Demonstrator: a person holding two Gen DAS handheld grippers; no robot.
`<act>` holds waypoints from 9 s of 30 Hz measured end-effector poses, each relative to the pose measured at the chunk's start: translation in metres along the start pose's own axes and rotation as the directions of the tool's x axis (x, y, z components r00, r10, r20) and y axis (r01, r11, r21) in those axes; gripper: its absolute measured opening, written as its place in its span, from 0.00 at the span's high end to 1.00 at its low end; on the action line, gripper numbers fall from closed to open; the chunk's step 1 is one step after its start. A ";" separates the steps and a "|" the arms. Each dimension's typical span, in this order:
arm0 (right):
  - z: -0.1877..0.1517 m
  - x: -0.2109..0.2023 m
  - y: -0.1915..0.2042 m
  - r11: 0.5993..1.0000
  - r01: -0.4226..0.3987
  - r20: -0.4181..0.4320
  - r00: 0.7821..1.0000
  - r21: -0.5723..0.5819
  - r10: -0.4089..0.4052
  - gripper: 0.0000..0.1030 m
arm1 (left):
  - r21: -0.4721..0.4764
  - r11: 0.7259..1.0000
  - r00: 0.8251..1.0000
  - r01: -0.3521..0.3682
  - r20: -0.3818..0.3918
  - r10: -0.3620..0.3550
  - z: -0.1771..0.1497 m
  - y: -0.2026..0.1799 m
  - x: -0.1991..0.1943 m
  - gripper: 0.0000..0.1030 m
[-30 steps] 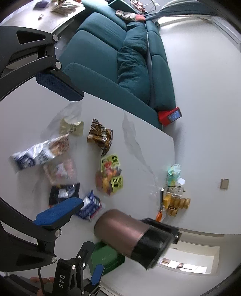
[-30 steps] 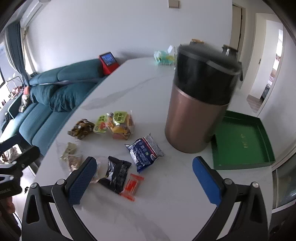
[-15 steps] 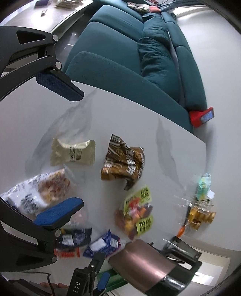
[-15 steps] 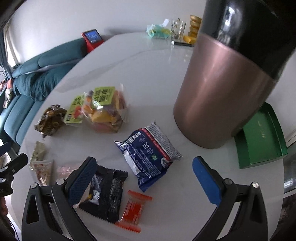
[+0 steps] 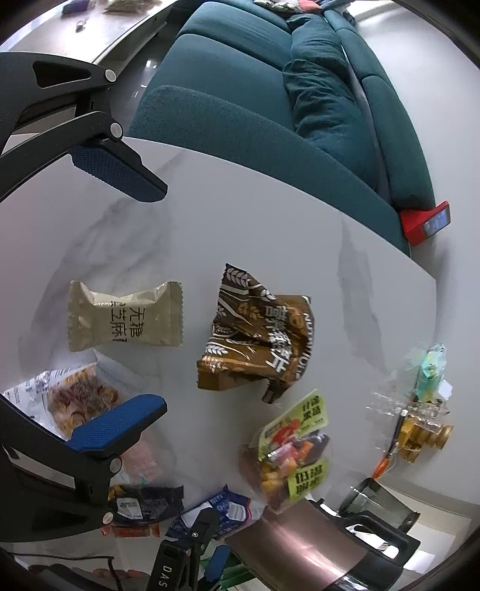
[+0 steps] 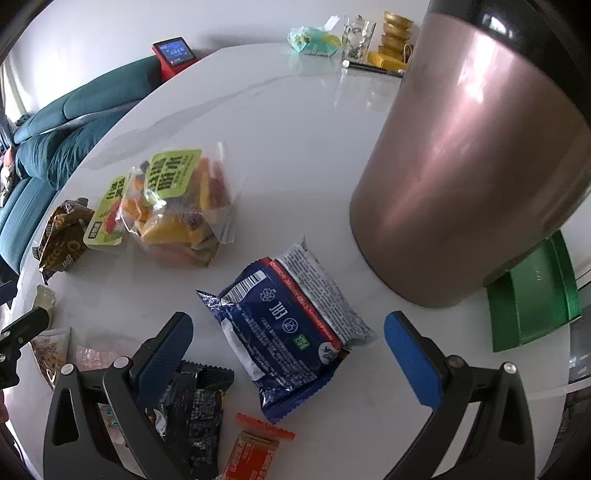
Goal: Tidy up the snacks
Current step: 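Move both tools forward over the scattered snack packets, then grasp the beige candy packet with the left gripper while the right gripper grasps the blue biscuit packet, then carry both held packets over the green tray, then open the left gripper over the tray while the right gripper releases the blue packet, then move both open tools back to the remaining snack packets, then grasp the white-and-blue snack bag with the left gripper while the right gripper grasps the orange packet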
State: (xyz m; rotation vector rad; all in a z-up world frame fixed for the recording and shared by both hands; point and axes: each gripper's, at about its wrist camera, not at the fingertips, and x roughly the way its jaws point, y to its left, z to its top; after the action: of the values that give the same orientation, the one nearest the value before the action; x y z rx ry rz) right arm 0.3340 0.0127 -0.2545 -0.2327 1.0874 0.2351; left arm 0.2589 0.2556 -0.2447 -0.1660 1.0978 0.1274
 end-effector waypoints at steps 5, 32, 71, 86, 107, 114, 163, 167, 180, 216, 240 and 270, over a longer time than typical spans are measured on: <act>-0.001 0.008 0.000 0.999 0.018 -0.020 1.000 -0.026 -0.019 0.00 | -0.006 1.000 0.999 -0.002 -0.043 0.002 0.000 0.004 0.008 0.01; 0.013 0.030 -0.003 0.996 0.043 -0.022 0.999 -0.082 -0.045 0.00 | 0.048 0.997 0.995 -0.062 -0.070 0.065 -0.005 0.004 0.013 0.01; -0.011 -0.025 0.000 0.998 -0.002 0.094 0.996 -0.067 0.009 0.11 | 0.175 0.984 0.998 -0.017 -0.063 0.028 -0.001 -0.032 -0.037 0.82; -0.077 -0.087 -0.096 0.992 0.004 0.069 0.998 0.128 -0.013 0.10 | 0.376 0.920 0.993 0.115 -0.067 -0.096 -0.030 -0.156 -0.057 0.82; -0.097 -0.107 -0.370 0.995 0.011 0.083 0.996 0.100 -0.019 0.10 | 0.284 0.944 0.985 0.170 -0.028 -0.169 -0.016 -0.434 -0.042 0.82; -0.039 -0.073 -0.426 0.998 -0.012 0.077 0.997 0.068 0.006 0.10 | 0.233 0.965 0.992 0.122 0.005 -0.127 0.035 -0.493 -0.012 0.82; 0.034 0.063 -0.461 0.990 -0.012 -0.081 0.996 0.137 0.023 0.00 | 0.157 0.988 0.998 -0.011 -0.053 0.020 0.074 -0.506 0.111 0.19; 0.033 0.054 -0.461 0.986 -0.049 -0.072 0.996 0.161 0.061 0.00 | 0.153 0.988 0.998 0.010 -0.065 0.000 0.075 -0.508 0.111 0.05; 0.024 -0.002 -0.459 0.988 -0.020 0.007 1.000 0.151 0.019 0.00 | 0.144 0.989 1.000 0.012 0.001 -0.012 0.060 -0.502 0.071 0.01; -0.064 -0.146 -0.219 0.990 -0.127 0.163 0.980 0.054 0.117 0.00 | 0.094 0.995 0.993 0.027 0.115 -0.038 -0.047 -0.276 -0.093 0.01; -0.063 -0.036 -0.025 0.998 -0.017 -0.025 1.000 0.060 0.018 0.00 | -0.015 1.000 0.999 -0.005 -0.054 0.005 -0.089 -0.067 -0.003 0.01; -0.074 -0.009 0.000 1.000 -0.023 -0.077 0.997 0.012 0.024 0.05 | 0.072 0.997 0.991 -0.041 -0.124 0.050 -0.106 -0.066 0.019 0.03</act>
State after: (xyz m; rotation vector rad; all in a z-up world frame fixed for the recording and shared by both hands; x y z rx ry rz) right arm 0.2673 -0.0103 -0.2798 -0.2206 1.1683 0.2423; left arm 0.1865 0.1702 -0.3040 -0.0874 1.2301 0.1208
